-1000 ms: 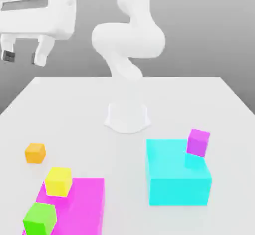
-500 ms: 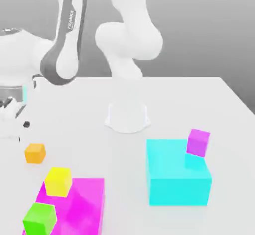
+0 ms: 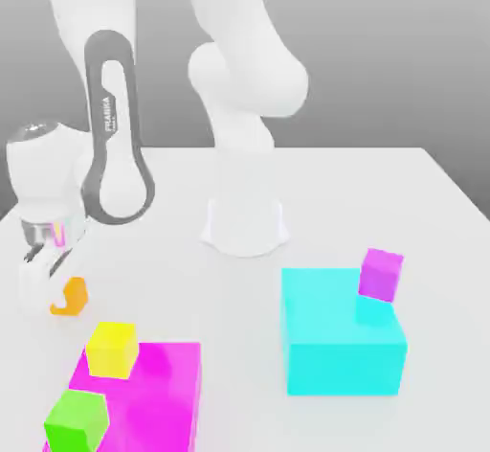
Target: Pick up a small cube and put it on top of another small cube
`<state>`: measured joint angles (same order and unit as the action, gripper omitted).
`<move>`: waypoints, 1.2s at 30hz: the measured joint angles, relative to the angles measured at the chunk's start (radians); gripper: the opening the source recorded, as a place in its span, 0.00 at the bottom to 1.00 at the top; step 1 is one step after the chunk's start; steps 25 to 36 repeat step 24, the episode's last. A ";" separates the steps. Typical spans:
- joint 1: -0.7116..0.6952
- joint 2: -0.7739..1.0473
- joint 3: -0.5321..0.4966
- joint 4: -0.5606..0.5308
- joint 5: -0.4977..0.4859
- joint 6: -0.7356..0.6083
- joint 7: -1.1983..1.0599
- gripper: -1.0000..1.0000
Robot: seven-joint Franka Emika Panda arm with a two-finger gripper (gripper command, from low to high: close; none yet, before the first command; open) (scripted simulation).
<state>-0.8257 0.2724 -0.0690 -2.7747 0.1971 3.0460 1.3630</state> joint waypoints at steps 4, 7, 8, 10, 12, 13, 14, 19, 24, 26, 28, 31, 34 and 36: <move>0.044 -0.134 -0.068 -0.028 -0.095 -0.106 0.072 0.00; 0.086 -0.228 -0.062 -0.022 -0.170 -0.203 0.144 0.00; 0.112 -0.248 -0.044 -0.002 -0.181 -0.243 0.172 0.00; 0.170 -0.284 0.003 0.048 -0.192 -0.328 0.225 0.00; 0.254 -0.316 0.047 0.102 -0.193 -0.414 0.274 0.00; 0.293 -0.332 0.068 0.129 -0.192 -0.457 0.297 0.00; 0.327 -0.348 0.089 0.157 -0.190 -0.500 0.320 0.00; 0.387 -0.274 0.118 0.195 -0.200 -0.467 0.376 0.00; 0.386 -0.223 0.119 0.188 -0.203 -0.408 0.380 1.00; 0.386 -0.223 0.119 0.188 -0.203 -0.408 0.380 1.00; 0.386 -0.223 0.119 0.188 -0.203 -0.408 0.380 1.00; 0.386 -0.223 0.119 0.188 -0.203 -0.408 0.380 1.00; 0.386 -0.223 0.119 0.188 -0.203 -0.408 0.380 1.00; 0.386 -0.223 0.119 0.188 -0.203 -0.408 0.380 1.00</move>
